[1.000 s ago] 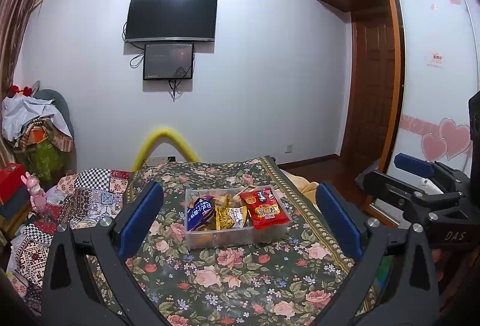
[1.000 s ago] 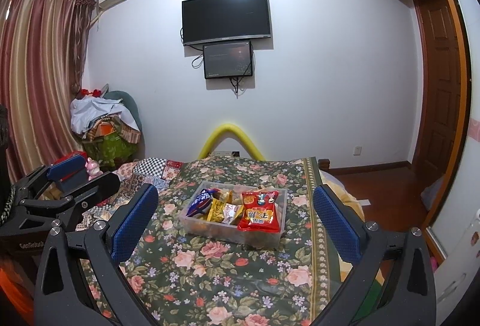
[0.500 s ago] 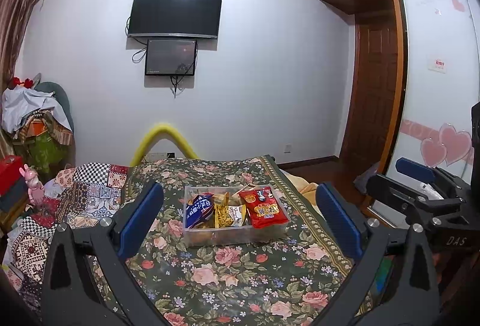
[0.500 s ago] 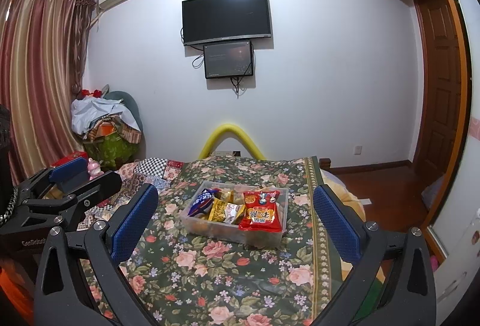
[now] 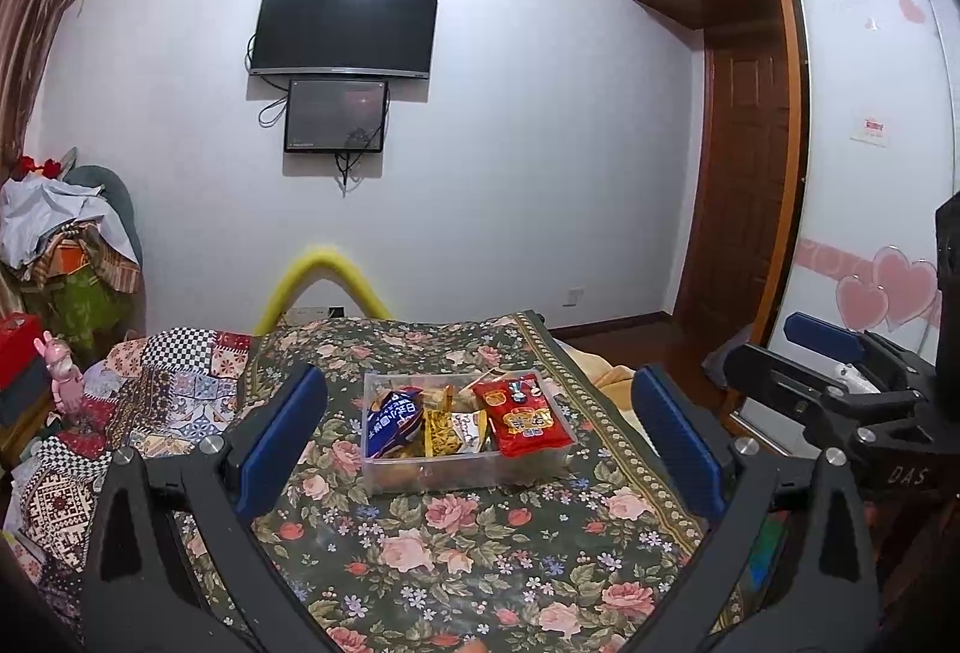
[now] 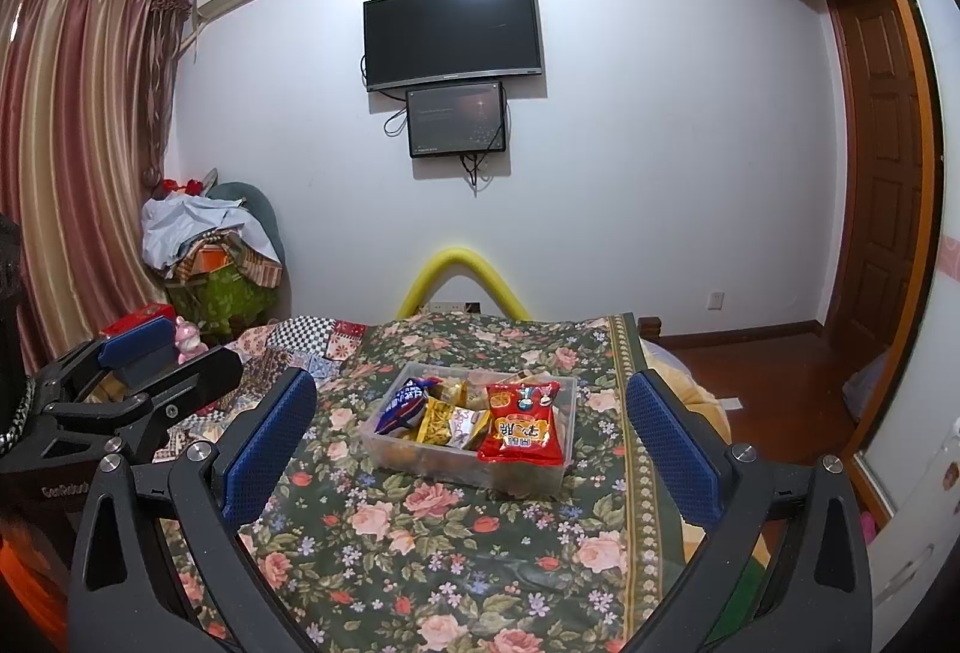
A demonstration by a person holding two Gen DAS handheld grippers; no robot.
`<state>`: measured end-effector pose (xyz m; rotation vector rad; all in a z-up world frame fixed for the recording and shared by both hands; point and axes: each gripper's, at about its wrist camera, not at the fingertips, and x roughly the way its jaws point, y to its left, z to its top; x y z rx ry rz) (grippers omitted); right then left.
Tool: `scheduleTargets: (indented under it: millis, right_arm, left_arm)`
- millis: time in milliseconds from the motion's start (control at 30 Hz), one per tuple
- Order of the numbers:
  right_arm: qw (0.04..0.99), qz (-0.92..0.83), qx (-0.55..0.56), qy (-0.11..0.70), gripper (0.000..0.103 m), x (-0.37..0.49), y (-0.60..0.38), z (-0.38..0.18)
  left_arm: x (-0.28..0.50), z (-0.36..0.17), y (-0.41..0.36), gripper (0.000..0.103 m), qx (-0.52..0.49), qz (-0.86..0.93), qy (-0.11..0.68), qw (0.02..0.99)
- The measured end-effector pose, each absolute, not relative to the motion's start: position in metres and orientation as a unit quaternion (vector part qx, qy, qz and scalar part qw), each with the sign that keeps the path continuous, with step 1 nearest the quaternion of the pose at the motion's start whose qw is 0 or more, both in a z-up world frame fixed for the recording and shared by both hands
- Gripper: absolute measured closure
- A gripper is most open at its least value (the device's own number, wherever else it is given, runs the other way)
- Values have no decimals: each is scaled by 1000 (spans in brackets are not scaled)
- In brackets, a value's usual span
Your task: Organize snacks
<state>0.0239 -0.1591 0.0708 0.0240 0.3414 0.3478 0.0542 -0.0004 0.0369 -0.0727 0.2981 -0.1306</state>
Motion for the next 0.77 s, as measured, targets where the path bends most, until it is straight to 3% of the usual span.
scheduleTargets:
  millis: [767]
  right_arm:
    - [971,172,10,167,0,23,-157,71]
  left_arm:
    - [55,33,0,0,-35,-67,155,985]
